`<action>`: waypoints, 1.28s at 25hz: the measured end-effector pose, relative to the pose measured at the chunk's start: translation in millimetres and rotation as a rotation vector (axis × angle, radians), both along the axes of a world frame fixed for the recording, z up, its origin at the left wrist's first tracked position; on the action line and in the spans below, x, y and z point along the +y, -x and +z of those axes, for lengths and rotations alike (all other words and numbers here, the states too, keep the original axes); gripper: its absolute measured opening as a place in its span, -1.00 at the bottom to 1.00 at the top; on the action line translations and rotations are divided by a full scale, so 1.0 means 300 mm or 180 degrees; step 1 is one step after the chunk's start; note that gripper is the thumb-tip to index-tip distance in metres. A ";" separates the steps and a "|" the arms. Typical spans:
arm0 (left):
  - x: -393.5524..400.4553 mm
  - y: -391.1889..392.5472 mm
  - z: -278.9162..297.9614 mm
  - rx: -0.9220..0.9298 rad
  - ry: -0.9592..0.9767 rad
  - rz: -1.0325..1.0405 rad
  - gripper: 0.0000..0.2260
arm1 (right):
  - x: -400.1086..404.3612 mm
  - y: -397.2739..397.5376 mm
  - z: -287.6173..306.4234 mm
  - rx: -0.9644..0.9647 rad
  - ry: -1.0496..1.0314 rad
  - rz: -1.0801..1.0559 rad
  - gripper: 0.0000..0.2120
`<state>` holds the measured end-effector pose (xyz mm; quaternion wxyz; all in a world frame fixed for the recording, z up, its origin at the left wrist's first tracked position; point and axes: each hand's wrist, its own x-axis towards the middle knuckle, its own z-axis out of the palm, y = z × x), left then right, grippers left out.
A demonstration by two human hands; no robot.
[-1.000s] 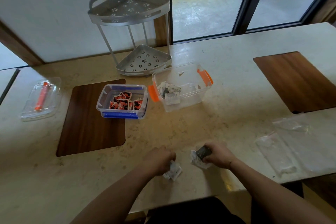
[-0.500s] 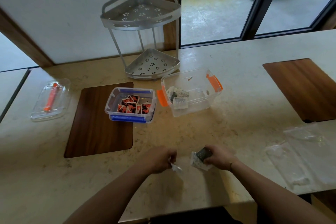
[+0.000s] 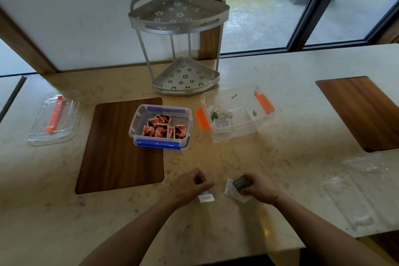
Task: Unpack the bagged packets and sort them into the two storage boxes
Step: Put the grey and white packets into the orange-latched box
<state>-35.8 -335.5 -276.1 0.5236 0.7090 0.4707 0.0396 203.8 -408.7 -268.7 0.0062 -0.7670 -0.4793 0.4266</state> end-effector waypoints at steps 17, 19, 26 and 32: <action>0.029 -0.231 0.054 -0.0347 0.1699 0.0108 -0.51 | -0.012 -0.137 0.093 0.0656 -0.0936 -0.0151 -0.83; 0.018 -0.290 0.055 -0.0227 0.1488 0.0290 -0.57 | -0.006 -0.202 0.095 0.0795 -0.0963 -0.0151 -0.84; -0.037 -0.482 0.128 0.0326 -0.0186 -0.0023 -0.70 | 0.013 -0.477 0.104 0.1622 -0.0450 -0.0570 -0.71; -0.076 -0.597 0.135 0.0064 -0.0868 -0.0367 -0.74 | 0.037 -0.593 0.100 0.2251 0.0150 -0.0121 -0.56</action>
